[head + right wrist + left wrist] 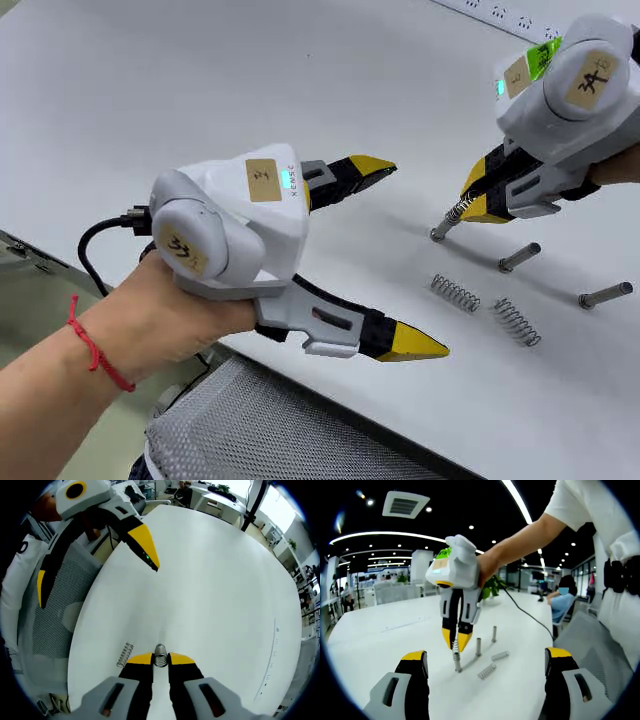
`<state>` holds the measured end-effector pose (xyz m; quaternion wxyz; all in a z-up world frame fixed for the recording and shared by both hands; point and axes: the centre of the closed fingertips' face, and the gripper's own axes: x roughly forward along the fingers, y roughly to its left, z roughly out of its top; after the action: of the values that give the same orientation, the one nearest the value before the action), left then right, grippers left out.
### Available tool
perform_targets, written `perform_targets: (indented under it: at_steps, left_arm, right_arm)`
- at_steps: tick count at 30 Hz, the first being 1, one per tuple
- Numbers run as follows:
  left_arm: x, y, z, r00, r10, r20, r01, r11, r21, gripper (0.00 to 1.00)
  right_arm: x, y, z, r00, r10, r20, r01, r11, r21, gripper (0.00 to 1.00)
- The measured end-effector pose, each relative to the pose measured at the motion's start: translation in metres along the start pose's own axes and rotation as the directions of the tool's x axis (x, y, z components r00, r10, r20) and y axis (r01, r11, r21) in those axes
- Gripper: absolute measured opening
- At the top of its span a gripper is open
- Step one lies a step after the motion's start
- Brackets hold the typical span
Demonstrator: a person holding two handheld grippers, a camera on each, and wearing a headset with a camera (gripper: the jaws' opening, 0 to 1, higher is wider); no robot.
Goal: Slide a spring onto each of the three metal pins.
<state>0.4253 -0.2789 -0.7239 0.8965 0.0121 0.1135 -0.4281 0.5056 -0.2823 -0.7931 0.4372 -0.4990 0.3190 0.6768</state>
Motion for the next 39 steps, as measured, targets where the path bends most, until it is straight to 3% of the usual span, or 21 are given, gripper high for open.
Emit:
perform_targets:
  at_steps: [23, 39]
  left_arm:
    - [0.0, 0.001, -0.005, 1.0, 0.001, -0.005, -0.001, 1.0, -0.01, 0.99]
    - [-0.001, 0.003, -0.006, 0.9999, 0.0, -0.011, 0.0, 1.0, -0.009, 0.98]
  right_arm:
    - [0.031, 0.0, -0.008, 1.0, 0.0, 0.0, 0.0, 1.0, 0.014, 0.13]
    - [0.03, -0.004, -0.006, 0.9994, -0.02, 0.03, 0.019, 0.999, 0.04, 0.17]
